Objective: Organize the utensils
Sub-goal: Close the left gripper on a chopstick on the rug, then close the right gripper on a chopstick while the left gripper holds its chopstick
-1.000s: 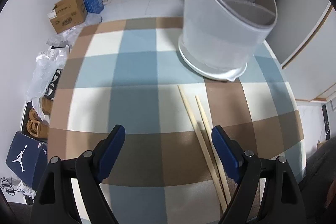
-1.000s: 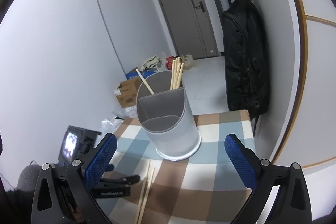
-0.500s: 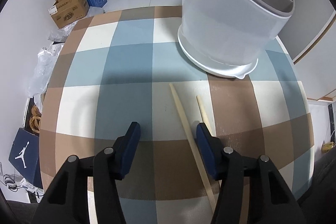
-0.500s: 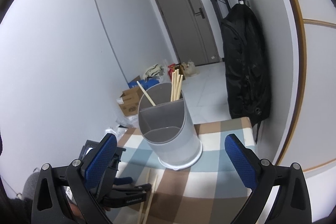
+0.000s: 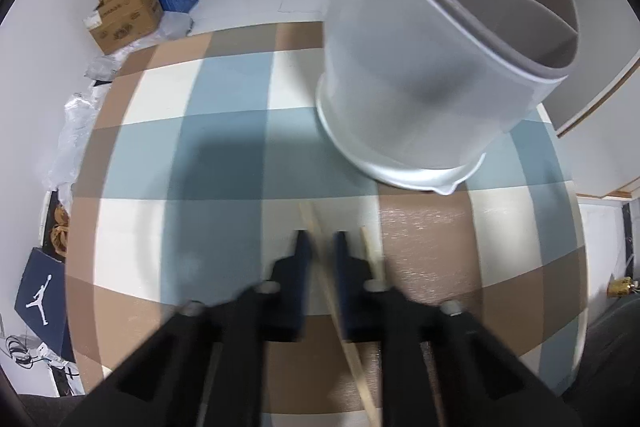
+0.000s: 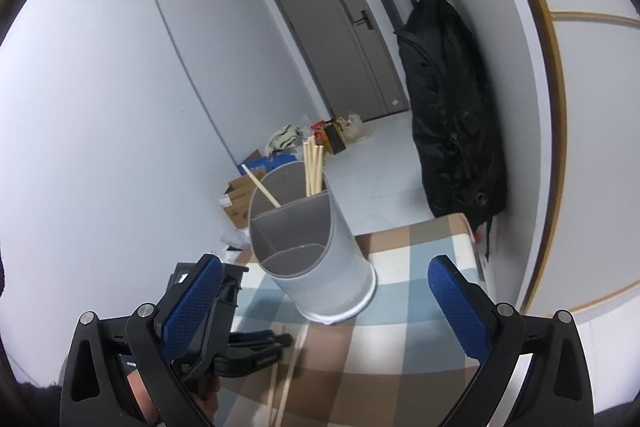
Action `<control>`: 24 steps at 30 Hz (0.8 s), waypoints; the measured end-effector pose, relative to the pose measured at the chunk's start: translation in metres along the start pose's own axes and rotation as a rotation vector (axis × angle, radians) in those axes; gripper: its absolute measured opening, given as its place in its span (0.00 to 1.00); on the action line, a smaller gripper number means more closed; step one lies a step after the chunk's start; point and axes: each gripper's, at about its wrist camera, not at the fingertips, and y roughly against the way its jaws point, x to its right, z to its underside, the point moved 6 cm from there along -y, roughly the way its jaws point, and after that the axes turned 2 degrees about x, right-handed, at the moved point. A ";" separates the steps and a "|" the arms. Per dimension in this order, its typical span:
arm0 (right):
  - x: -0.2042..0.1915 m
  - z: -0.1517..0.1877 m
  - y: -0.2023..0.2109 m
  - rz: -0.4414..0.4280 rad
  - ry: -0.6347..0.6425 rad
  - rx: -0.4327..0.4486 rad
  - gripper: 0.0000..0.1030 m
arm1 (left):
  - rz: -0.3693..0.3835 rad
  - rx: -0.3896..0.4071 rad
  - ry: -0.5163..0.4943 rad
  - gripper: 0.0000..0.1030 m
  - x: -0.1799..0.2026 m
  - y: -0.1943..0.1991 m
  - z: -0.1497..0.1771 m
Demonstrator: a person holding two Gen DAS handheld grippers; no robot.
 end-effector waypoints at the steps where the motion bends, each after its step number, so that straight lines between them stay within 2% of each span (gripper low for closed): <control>1: 0.001 0.001 0.000 0.007 -0.004 -0.004 1.00 | 0.003 -0.004 0.003 0.02 -0.001 0.000 -0.001; 4: 0.004 0.003 -0.002 0.017 -0.010 -0.017 1.00 | 0.032 -0.009 0.017 0.02 0.000 -0.001 -0.005; 7: 0.004 0.007 -0.005 0.027 -0.003 -0.035 1.00 | 0.060 0.024 0.038 0.02 -0.002 0.005 -0.009; 12: 0.001 0.015 -0.011 0.030 0.017 -0.063 1.00 | 0.093 0.130 0.038 0.02 -0.002 0.034 -0.011; 16: 0.002 0.026 -0.023 0.007 -0.007 -0.127 1.00 | 0.112 0.217 0.066 0.02 -0.008 0.062 -0.014; 21: -0.003 0.043 -0.036 0.011 -0.004 -0.207 0.89 | 0.145 0.335 0.068 0.02 -0.016 0.085 -0.016; 24: -0.008 0.054 -0.041 -0.012 -0.001 -0.251 0.79 | 0.154 0.355 0.079 0.02 -0.026 0.080 -0.023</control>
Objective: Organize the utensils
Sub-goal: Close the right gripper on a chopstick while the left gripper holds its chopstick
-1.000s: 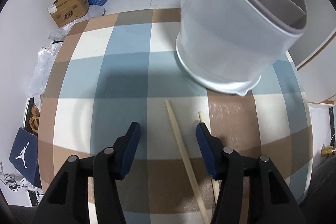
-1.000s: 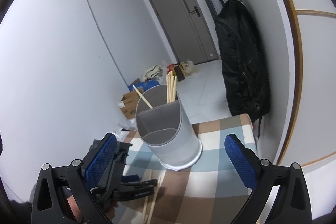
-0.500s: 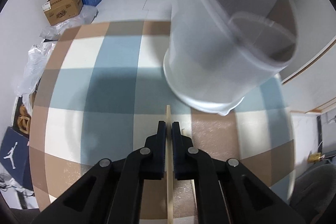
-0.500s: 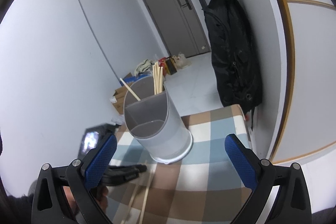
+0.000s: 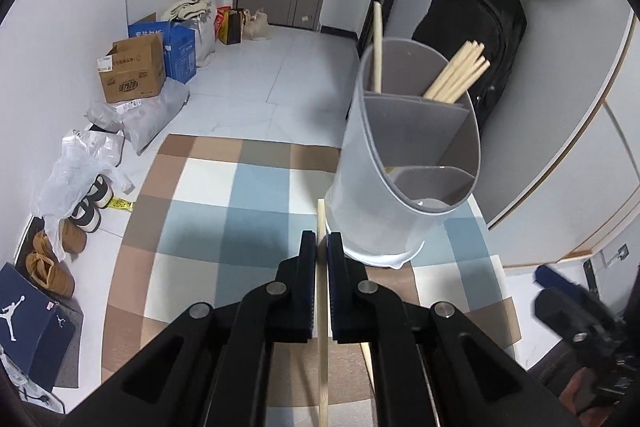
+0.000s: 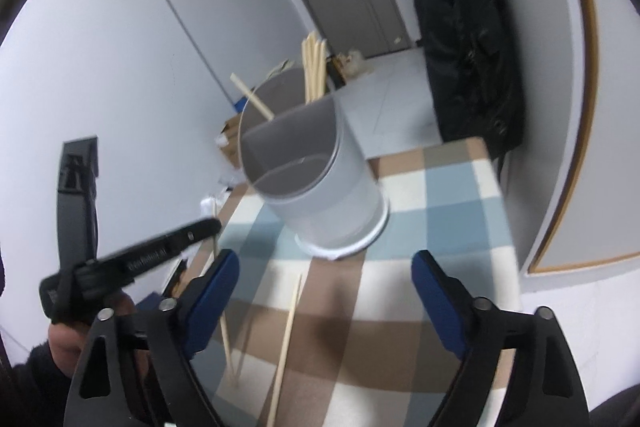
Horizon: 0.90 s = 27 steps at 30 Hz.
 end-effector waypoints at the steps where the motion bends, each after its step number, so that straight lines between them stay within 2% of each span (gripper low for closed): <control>1: -0.002 0.003 -0.002 -0.002 0.008 -0.014 0.74 | 0.003 0.002 0.005 0.02 -0.005 0.000 -0.001; 6: -0.015 0.018 -0.017 -0.005 0.073 -0.091 0.64 | 0.031 0.027 0.034 0.02 -0.015 0.013 -0.002; 14: -0.032 0.042 -0.051 -0.030 0.116 -0.279 0.46 | 0.095 0.089 0.073 0.02 -0.029 0.037 -0.009; 27: -0.052 0.052 -0.110 0.026 0.192 -0.463 0.33 | 0.123 0.124 0.086 0.02 -0.046 0.050 -0.012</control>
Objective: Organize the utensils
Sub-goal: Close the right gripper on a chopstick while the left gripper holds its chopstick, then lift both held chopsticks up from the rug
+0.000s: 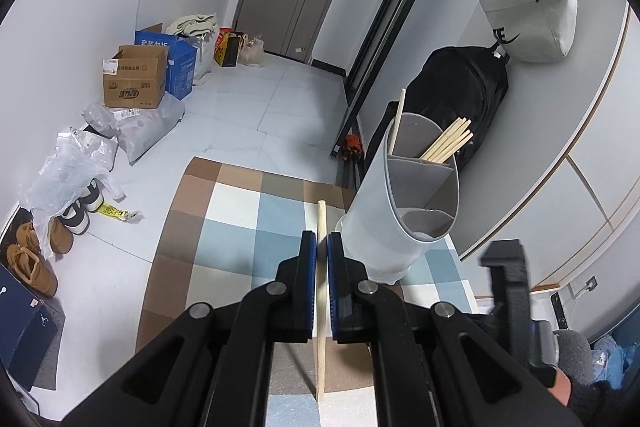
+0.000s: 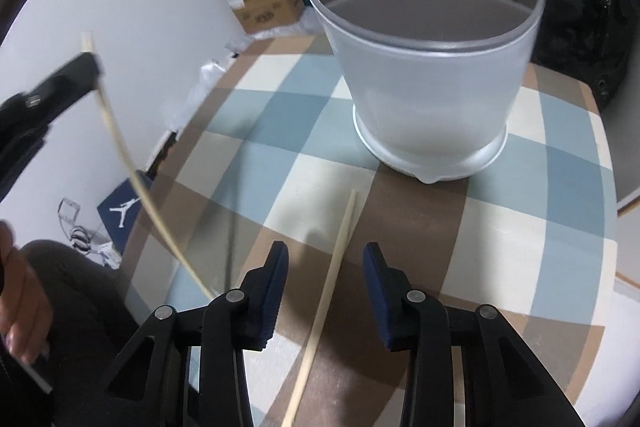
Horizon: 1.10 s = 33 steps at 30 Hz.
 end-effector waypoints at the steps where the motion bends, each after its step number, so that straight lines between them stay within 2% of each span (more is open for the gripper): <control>1: 0.001 -0.001 -0.004 0.005 -0.008 -0.014 0.32 | 0.006 0.003 0.003 0.02 0.000 0.002 -0.001; 7: 0.002 -0.006 -0.018 0.053 -0.018 -0.066 0.21 | 0.009 0.017 0.019 0.02 -0.005 0.006 -0.006; 14: -0.008 -0.005 -0.028 0.146 0.050 -0.079 0.05 | 0.008 0.018 0.018 0.02 -0.008 0.006 -0.006; 20: -0.004 -0.009 -0.029 0.152 0.023 -0.057 0.04 | 0.005 0.017 0.015 0.02 -0.008 0.007 -0.006; 24: 0.000 -0.014 -0.016 0.119 -0.027 -0.001 0.04 | 0.005 0.022 0.009 0.02 -0.005 0.009 -0.007; 25: 0.000 -0.015 -0.009 0.104 -0.042 0.023 0.00 | 0.006 0.026 0.003 0.02 -0.004 0.010 -0.007; 30: -0.001 -0.018 0.033 0.060 -0.052 0.152 0.00 | 0.012 0.030 -0.032 0.01 0.005 0.011 -0.005; 33: -0.002 -0.016 0.040 0.054 -0.037 0.162 0.00 | 0.010 0.034 -0.048 0.01 0.010 0.012 -0.005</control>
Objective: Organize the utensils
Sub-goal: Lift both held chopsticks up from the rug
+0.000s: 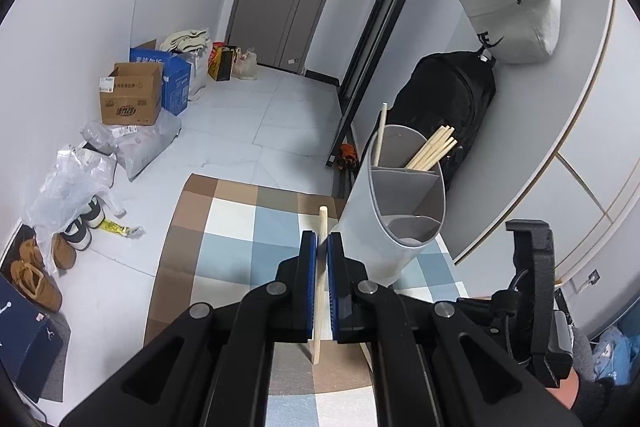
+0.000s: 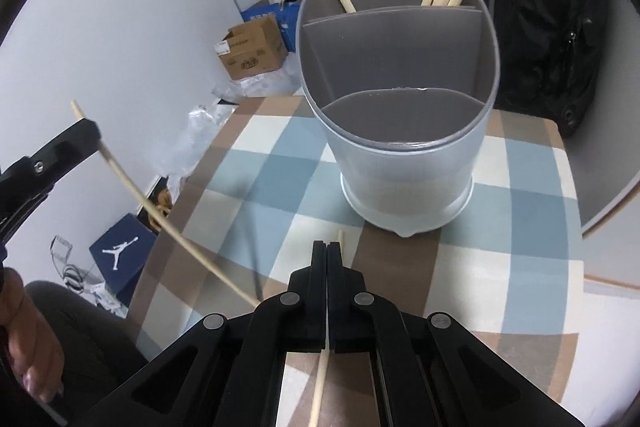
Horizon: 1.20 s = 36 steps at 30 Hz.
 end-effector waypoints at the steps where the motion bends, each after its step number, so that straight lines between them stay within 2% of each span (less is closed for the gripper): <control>1: 0.001 0.002 -0.003 -0.010 -0.003 -0.019 0.00 | 0.002 0.001 0.001 0.01 0.001 0.000 0.000; 6: -0.001 0.009 -0.028 -0.012 -0.001 -0.111 0.06 | -0.013 0.007 0.008 0.01 0.000 0.001 0.001; 10: -0.006 0.010 -0.054 0.027 0.051 -0.156 0.22 | -0.013 0.012 0.004 0.02 -0.003 0.004 0.002; 13: -0.008 0.014 -0.070 0.076 0.088 -0.200 0.22 | -0.018 0.012 -0.002 0.02 -0.005 0.005 0.002; 15: -0.012 0.012 -0.073 0.106 0.127 -0.187 0.22 | -0.016 0.007 0.006 0.02 -0.008 0.004 0.002; 16: -0.014 0.011 -0.073 0.119 0.140 -0.180 0.19 | -0.016 0.006 0.010 0.01 -0.008 0.003 0.001; 17: -0.014 0.011 -0.075 0.129 0.144 -0.179 0.08 | -0.016 0.004 0.013 0.01 -0.009 0.003 0.001; 18: -0.013 0.010 -0.075 0.139 0.147 -0.174 0.05 | -0.017 -0.001 0.017 0.02 -0.009 0.002 0.000; 21: -0.010 0.008 -0.075 0.119 0.107 -0.165 0.04 | -0.014 0.001 0.019 0.01 -0.008 0.001 -0.002; 26: -0.005 0.001 -0.046 0.076 0.067 -0.079 0.04 | -0.006 -0.001 -0.004 0.01 -0.002 0.002 0.000; 36: 0.011 -0.008 0.057 -0.010 0.006 0.195 0.04 | -0.009 -0.004 -0.083 0.01 0.022 0.007 -0.001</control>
